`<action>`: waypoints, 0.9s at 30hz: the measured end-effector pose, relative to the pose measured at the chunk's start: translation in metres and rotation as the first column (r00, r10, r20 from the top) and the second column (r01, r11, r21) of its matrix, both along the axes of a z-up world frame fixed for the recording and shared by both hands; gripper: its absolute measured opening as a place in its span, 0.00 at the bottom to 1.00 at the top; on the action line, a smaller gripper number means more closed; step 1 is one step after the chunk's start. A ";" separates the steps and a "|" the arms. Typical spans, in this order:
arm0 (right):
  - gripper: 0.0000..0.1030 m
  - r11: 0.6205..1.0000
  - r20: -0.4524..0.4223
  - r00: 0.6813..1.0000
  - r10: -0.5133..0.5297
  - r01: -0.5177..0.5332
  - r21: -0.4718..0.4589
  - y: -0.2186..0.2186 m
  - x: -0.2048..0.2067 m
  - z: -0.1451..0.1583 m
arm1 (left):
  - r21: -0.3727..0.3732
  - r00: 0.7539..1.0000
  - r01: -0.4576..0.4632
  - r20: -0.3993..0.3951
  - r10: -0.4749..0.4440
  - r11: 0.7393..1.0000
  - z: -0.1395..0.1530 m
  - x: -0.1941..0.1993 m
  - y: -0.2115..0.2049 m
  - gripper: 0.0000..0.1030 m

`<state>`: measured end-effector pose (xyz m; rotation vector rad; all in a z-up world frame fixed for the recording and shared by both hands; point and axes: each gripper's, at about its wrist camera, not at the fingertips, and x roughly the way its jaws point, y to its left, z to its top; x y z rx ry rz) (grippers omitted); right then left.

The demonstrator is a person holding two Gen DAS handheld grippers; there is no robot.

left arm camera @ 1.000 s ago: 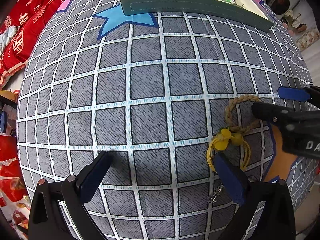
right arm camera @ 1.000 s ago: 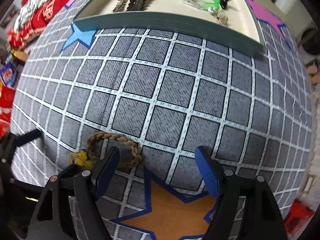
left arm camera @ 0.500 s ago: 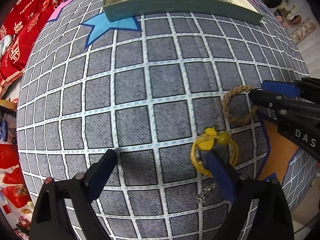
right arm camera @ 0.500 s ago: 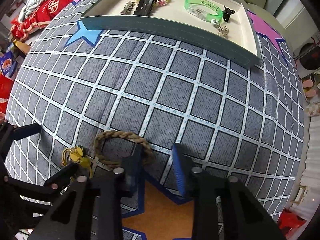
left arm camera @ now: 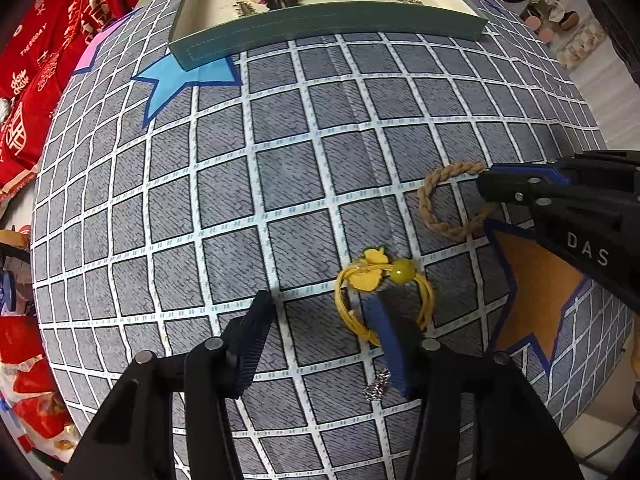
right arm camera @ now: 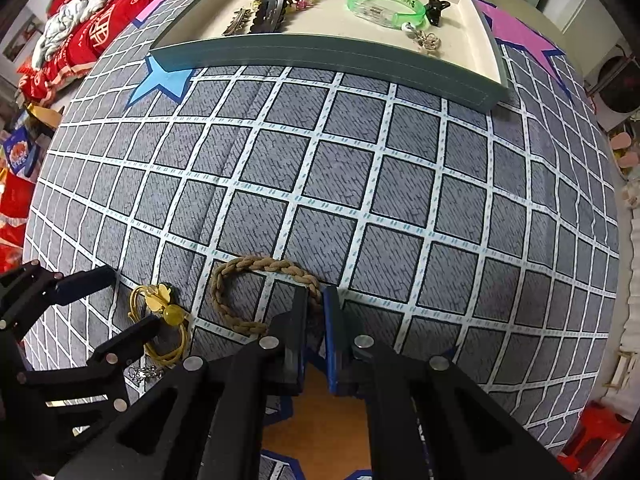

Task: Organize jewelry
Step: 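Grasp the yellow beaded hair tie with the left tool while the right grasps the braided bracelet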

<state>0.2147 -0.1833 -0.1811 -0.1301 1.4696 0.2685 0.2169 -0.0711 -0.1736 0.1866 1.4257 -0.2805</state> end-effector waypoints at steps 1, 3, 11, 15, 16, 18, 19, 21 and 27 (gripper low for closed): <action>0.08 1.000 0.001 1.000 -0.002 0.002 0.001 -0.003 0.000 0.001 | -0.004 1.000 0.012 0.004 -0.012 1.000 0.002 0.000 -0.005 0.37; 0.08 1.000 0.003 1.000 -0.005 0.005 0.000 -0.004 0.000 -0.001 | -0.012 1.000 0.027 0.004 -0.027 1.000 0.006 -0.010 -0.016 0.22; 0.08 0.999 0.001 0.999 -0.038 0.038 0.014 -0.019 0.004 0.008 | -0.116 0.998 -0.058 -0.028 0.055 0.992 0.017 -0.018 -0.025 0.10; 0.07 0.996 -0.010 0.997 -0.078 0.078 0.052 -0.040 0.005 0.014 | -0.130 0.997 -0.072 -0.024 0.070 0.989 0.020 -0.021 -0.023 0.10; 0.07 0.995 -0.010 0.996 -0.086 0.086 0.057 -0.045 0.005 0.016 | -0.135 0.997 -0.076 -0.023 0.074 0.988 0.021 -0.022 -0.025 0.10; 0.07 0.993 -0.010 0.996 -0.093 0.094 0.065 -0.055 0.002 0.021 | -0.143 0.997 -0.080 -0.023 0.078 0.986 0.021 -0.022 -0.025 0.10; 0.07 0.993 -0.010 0.995 -0.098 0.099 0.068 -0.061 0.002 0.023 | -0.147 0.997 -0.083 -0.021 0.081 0.986 0.023 -0.023 -0.027 0.10; 0.07 0.991 -0.012 0.994 -0.110 0.111 0.078 -0.071 -0.002 0.028 | -0.157 0.996 -0.085 -0.018 0.084 0.984 0.025 -0.025 -0.030 0.10; 0.07 0.983 -0.029 0.988 -0.153 0.155 0.093 -0.094 -0.008 0.035 | -0.168 0.996 -0.090 -0.016 0.089 0.982 0.026 -0.018 -0.019 0.11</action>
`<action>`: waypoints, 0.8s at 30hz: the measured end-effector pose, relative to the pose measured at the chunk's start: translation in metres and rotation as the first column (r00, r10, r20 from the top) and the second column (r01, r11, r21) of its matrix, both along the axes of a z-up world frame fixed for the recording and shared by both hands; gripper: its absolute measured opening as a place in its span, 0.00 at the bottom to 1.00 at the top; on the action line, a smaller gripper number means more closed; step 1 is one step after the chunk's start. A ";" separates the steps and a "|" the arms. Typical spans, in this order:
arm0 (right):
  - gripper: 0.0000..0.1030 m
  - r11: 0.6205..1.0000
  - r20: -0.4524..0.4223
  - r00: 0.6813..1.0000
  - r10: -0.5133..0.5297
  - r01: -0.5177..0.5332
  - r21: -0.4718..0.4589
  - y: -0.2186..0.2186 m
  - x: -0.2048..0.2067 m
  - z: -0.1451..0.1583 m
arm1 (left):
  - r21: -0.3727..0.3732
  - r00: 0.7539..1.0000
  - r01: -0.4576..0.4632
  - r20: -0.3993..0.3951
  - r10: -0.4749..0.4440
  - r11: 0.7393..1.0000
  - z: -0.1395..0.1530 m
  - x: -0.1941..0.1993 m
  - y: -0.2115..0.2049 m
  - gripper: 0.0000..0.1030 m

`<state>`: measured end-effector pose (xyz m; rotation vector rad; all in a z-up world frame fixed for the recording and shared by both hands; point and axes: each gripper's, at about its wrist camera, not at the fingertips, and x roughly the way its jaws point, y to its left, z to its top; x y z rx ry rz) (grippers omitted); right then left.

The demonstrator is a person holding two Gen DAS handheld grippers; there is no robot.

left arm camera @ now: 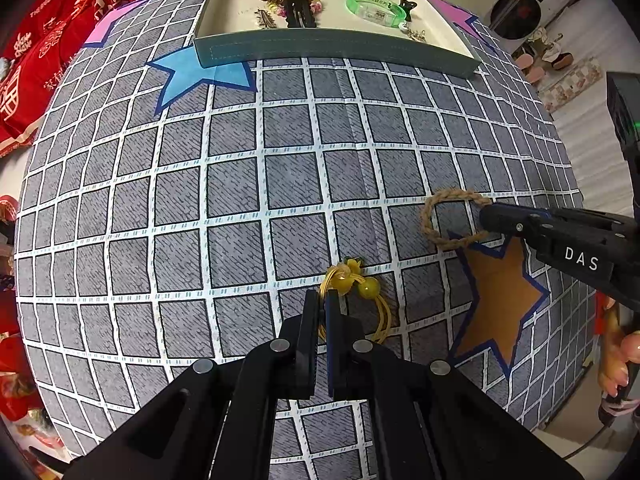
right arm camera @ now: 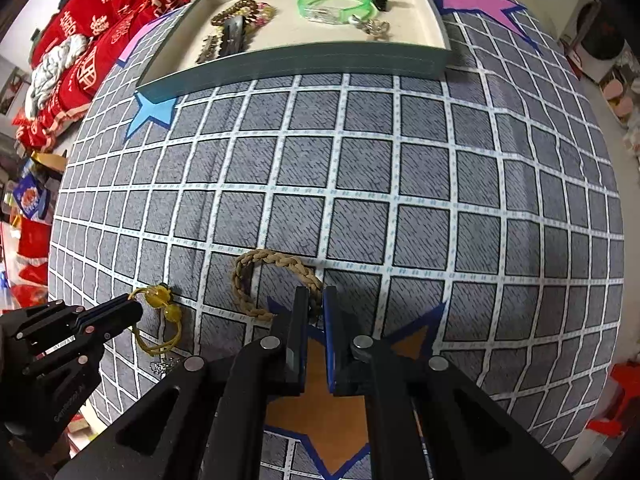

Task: Organize jewelry
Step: 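Grasp the yellow beaded hair tie with the left tool while the right grasps the braided bracelet, then carry the yellow hair tie and braided bracelet over the tray with both tools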

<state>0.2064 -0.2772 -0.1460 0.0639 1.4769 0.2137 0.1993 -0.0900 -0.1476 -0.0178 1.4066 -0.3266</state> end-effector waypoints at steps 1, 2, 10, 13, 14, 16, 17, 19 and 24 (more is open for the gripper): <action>0.07 1.000 -0.010 1.000 -0.007 0.007 0.003 -0.005 -0.002 0.001 | -0.003 1.000 -0.001 -0.002 0.001 1.000 0.000 0.000 0.007 0.11; 0.07 1.000 -0.023 1.000 -0.016 0.017 0.010 -0.009 -0.002 -0.002 | -0.004 1.000 -0.003 -0.003 0.003 1.000 0.000 0.000 0.006 0.11; 0.41 0.998 -0.018 1.000 -0.002 0.001 -0.060 -0.022 -0.005 -0.005 | -0.007 1.000 -0.003 -0.004 0.003 1.000 0.000 -0.005 0.008 0.11; 0.40 0.992 -0.002 0.999 0.042 -0.042 -0.121 -0.016 -0.007 -0.004 | -0.008 1.000 -0.003 -0.007 0.003 1.000 0.000 -0.005 0.008 0.10; 0.30 0.988 0.003 0.998 0.058 -0.057 -0.145 -0.010 -0.009 -0.005 | -0.008 1.000 -0.003 -0.007 0.003 1.000 0.000 -0.005 0.008 0.10; 0.06 0.979 0.020 0.995 0.099 -0.094 -0.181 -0.001 -0.013 -0.004 | -0.009 1.000 -0.007 -0.009 0.007 1.000 -0.001 -0.005 0.006 0.10; 0.06 0.979 0.017 0.995 0.102 -0.097 -0.177 0.000 -0.014 -0.004 | -0.009 1.000 -0.009 -0.009 0.009 1.000 -0.002 -0.004 0.005 0.10; 0.06 0.983 0.024 0.996 0.087 -0.082 -0.163 0.005 -0.014 -0.003 | -0.011 1.000 -0.011 -0.008 0.011 1.000 0.000 -0.005 0.006 0.10; 0.06 0.996 0.050 0.998 0.030 -0.026 -0.080 -0.001 -0.008 0.014 | -0.032 1.000 -0.018 0.005 0.018 0.999 0.010 -0.006 0.011 0.11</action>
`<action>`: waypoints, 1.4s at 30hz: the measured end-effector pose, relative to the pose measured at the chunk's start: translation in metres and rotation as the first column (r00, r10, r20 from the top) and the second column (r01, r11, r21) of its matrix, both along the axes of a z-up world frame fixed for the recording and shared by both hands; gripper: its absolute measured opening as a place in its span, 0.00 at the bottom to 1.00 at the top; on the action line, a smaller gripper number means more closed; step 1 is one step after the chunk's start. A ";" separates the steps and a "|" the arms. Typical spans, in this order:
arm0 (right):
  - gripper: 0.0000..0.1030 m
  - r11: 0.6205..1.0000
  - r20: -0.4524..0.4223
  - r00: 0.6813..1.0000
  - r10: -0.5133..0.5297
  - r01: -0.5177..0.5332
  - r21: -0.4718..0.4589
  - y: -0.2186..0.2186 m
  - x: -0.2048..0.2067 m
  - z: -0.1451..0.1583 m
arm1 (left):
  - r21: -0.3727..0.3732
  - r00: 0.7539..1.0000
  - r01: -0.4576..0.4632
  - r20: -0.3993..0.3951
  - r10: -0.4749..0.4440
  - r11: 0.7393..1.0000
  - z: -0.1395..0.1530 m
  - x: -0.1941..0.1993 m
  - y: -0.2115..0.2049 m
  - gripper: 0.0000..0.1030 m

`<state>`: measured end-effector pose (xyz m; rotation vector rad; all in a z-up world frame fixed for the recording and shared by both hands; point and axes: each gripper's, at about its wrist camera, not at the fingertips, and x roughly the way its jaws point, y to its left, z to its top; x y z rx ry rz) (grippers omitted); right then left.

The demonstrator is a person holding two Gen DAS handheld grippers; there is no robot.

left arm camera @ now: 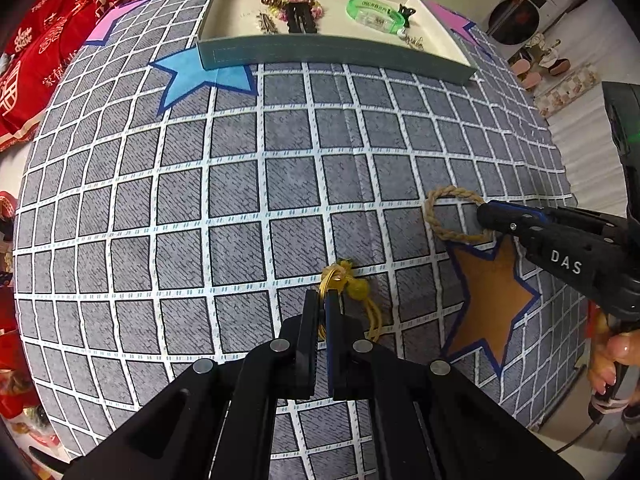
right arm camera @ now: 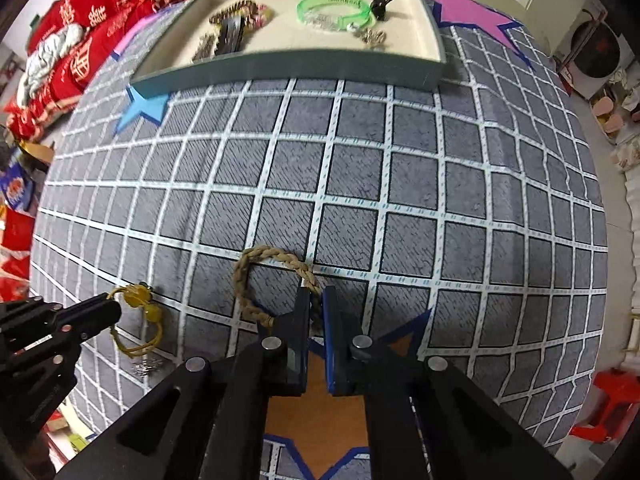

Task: Organize jewelry
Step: 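Carry the yellow hair tie and braided bracelet over the tray with both tools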

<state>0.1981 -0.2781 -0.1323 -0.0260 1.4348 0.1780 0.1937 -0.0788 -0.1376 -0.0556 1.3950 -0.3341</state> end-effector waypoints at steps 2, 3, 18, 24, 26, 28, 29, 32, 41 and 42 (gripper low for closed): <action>0.06 1.000 0.011 1.000 -0.003 0.003 0.009 0.005 0.008 0.008 | -0.005 1.000 -0.001 0.008 0.001 1.000 0.004 0.000 0.001 0.10; 0.06 1.000 0.015 1.000 -0.007 0.007 0.013 0.005 0.010 0.014 | -0.007 1.000 -0.002 0.010 0.002 1.000 0.006 0.000 0.001 0.10; 0.06 0.992 0.045 0.996 -0.078 0.073 0.105 -0.022 -0.004 0.081 | -0.028 0.997 -0.024 0.076 0.026 0.999 0.050 0.008 0.005 0.11; 0.06 0.989 0.067 0.994 -0.087 0.078 0.126 -0.018 0.010 0.093 | -0.029 0.995 -0.025 0.101 0.027 0.999 0.066 0.021 0.004 0.11; 0.06 0.988 0.075 0.993 -0.092 0.081 0.133 -0.022 0.015 0.100 | -0.029 0.994 -0.024 0.110 0.027 0.999 0.071 0.026 0.003 0.11; 0.06 0.987 0.080 0.992 -0.096 0.084 0.140 -0.021 0.023 0.103 | -0.030 0.993 -0.027 0.117 0.030 0.999 0.074 0.031 0.002 0.11; 0.06 0.986 0.084 0.992 -0.097 0.085 0.142 -0.022 0.027 0.105 | -0.031 0.992 -0.028 0.120 0.032 0.999 0.076 0.034 0.001 0.11; 0.06 0.985 0.094 0.990 -0.101 0.087 0.148 -0.019 0.038 0.107 | -0.028 0.991 -0.033 0.131 0.036 0.999 0.081 0.043 -0.001 0.11; 0.06 0.983 0.113 0.988 -0.104 0.085 0.165 -0.022 0.078 0.109 | -0.016 0.982 -0.067 0.177 0.069 0.998 0.094 0.084 0.000 0.11; 0.06 0.982 0.114 0.988 -0.107 0.087 0.168 -0.023 0.083 0.108 | -0.013 0.981 -0.072 0.182 0.073 0.997 0.095 0.089 0.000 0.11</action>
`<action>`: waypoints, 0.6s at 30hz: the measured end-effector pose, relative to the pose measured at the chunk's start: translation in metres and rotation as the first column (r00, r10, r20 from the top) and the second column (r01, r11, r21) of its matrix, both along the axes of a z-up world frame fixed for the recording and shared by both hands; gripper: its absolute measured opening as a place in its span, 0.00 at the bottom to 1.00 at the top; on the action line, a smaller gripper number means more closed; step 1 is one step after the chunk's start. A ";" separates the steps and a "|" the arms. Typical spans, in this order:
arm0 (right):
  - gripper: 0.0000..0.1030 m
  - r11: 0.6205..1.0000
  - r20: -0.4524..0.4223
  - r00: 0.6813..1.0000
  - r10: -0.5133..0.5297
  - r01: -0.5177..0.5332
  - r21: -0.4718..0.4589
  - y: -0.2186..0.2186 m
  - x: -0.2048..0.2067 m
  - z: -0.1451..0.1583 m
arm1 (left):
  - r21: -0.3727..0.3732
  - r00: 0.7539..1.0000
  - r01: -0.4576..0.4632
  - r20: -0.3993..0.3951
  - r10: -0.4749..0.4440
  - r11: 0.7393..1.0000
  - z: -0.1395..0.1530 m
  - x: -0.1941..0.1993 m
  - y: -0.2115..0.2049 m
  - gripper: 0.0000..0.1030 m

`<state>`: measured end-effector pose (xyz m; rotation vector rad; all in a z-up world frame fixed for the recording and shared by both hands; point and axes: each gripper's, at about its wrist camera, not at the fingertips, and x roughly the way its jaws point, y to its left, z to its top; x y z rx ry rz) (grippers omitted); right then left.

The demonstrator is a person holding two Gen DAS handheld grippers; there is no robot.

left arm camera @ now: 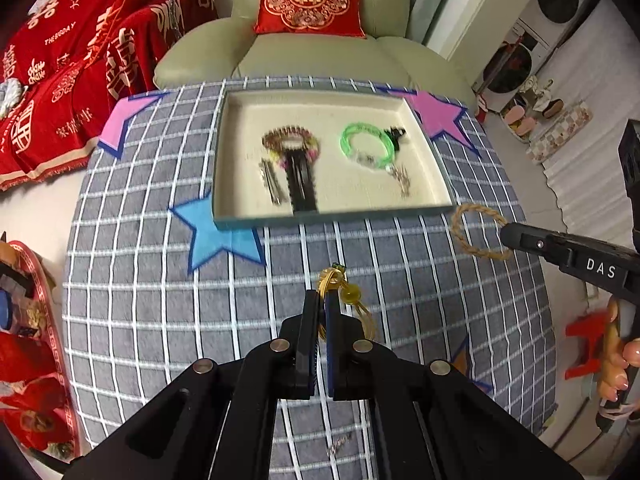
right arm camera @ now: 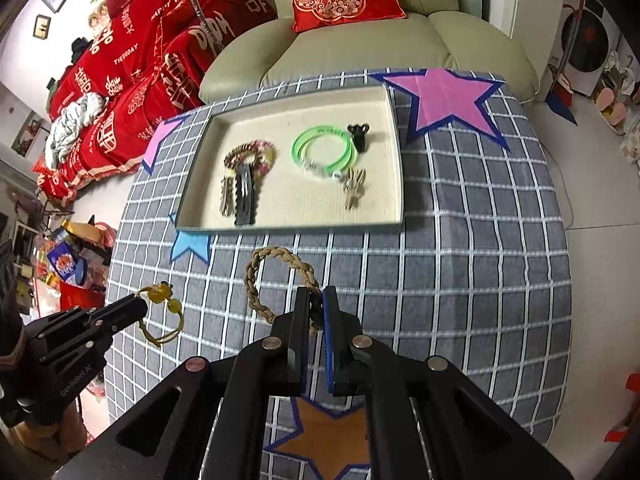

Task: Organize jewelry
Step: 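Carry the yellow hair tie and braided bracelet over the tray with both tools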

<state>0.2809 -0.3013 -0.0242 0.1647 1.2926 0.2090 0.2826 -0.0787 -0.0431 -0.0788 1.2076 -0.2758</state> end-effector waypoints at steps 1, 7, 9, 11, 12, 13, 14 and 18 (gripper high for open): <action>0.06 1.000 0.001 1.000 -0.002 0.002 0.003 -0.001 0.004 -0.001 | 0.003 1.000 -0.004 0.005 0.004 1.000 0.001 0.006 0.000 0.11; 0.06 1.000 0.002 1.000 -0.002 0.002 0.015 -0.005 0.035 -0.007 | 0.011 0.999 -0.030 0.030 0.029 0.999 0.001 0.043 -0.001 0.11; 0.06 1.000 0.000 1.000 -0.001 0.001 0.019 -0.004 0.046 -0.011 | 0.013 0.999 -0.043 0.033 0.043 0.999 -0.001 0.056 -0.001 0.11; 0.06 1.000 -0.005 1.000 -0.003 0.003 0.025 -0.004 0.059 -0.016 | 0.016 0.998 -0.057 0.032 0.056 0.998 -0.006 0.070 -0.001 0.11; 0.06 1.000 -0.007 1.000 -0.004 0.004 0.027 -0.004 0.063 -0.018 | 0.019 0.998 -0.062 0.031 0.061 0.998 -0.007 0.075 -0.001 0.11; 0.06 1.000 -0.010 1.000 -0.005 0.005 0.030 -0.004 0.068 -0.021 | 0.026 0.997 -0.065 0.030 0.065 0.998 -0.011 0.081 -0.002 0.11; 0.06 0.999 -0.013 1.000 -0.006 0.006 0.031 -0.003 0.075 -0.025 | 0.032 0.997 -0.067 0.030 0.066 0.997 -0.014 0.087 -0.003 0.11; 0.06 0.999 -0.027 1.000 -0.003 0.004 0.032 0.001 0.095 -0.040 | 0.067 0.997 -0.074 0.021 0.073 0.995 -0.028 0.106 -0.003 0.11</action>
